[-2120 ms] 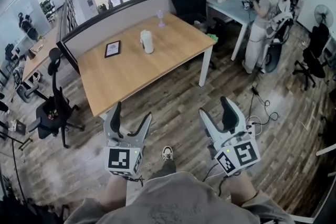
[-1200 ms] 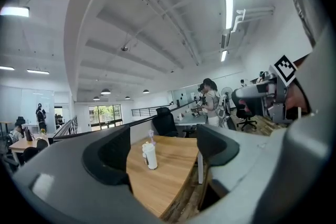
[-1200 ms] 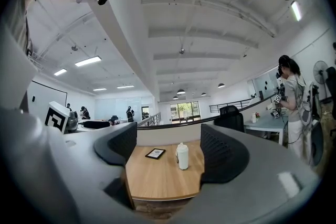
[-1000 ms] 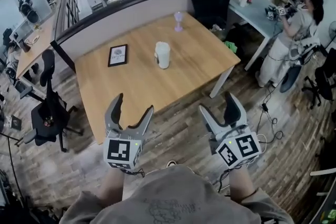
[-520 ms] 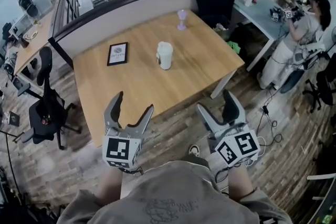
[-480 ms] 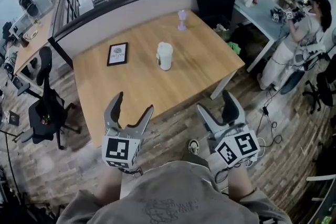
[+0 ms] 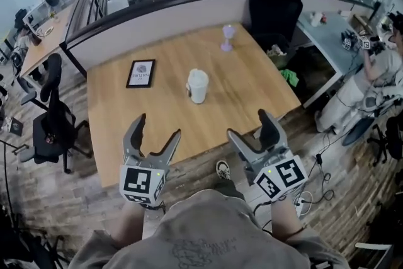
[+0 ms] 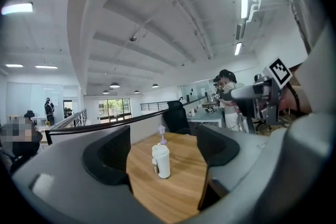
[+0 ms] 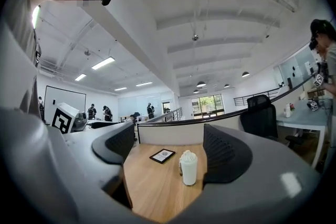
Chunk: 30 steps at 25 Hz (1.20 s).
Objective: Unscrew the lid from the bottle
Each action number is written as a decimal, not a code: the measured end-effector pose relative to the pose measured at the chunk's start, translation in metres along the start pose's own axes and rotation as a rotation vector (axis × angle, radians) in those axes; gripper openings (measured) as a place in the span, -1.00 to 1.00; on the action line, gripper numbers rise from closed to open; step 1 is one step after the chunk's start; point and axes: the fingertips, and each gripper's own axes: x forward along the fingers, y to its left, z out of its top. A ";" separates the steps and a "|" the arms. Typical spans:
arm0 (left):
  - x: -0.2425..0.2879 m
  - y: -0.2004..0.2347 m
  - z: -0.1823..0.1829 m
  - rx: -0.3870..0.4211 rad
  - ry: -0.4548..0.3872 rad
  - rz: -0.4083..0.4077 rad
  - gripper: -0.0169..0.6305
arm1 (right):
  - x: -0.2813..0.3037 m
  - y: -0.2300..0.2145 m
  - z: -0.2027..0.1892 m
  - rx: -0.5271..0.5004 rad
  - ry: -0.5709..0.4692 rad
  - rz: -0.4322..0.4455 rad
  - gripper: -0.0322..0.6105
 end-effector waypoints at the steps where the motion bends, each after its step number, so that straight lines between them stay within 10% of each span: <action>1: 0.008 0.000 0.004 -0.009 -0.004 0.011 0.24 | 0.010 -0.011 0.003 0.000 0.008 0.025 0.36; 15: 0.142 0.013 0.016 0.039 0.105 0.211 0.24 | 0.146 -0.140 0.000 0.051 0.098 0.303 0.36; 30: 0.170 0.005 -0.006 0.034 0.190 0.278 0.31 | 0.178 -0.162 -0.032 0.069 0.185 0.457 0.35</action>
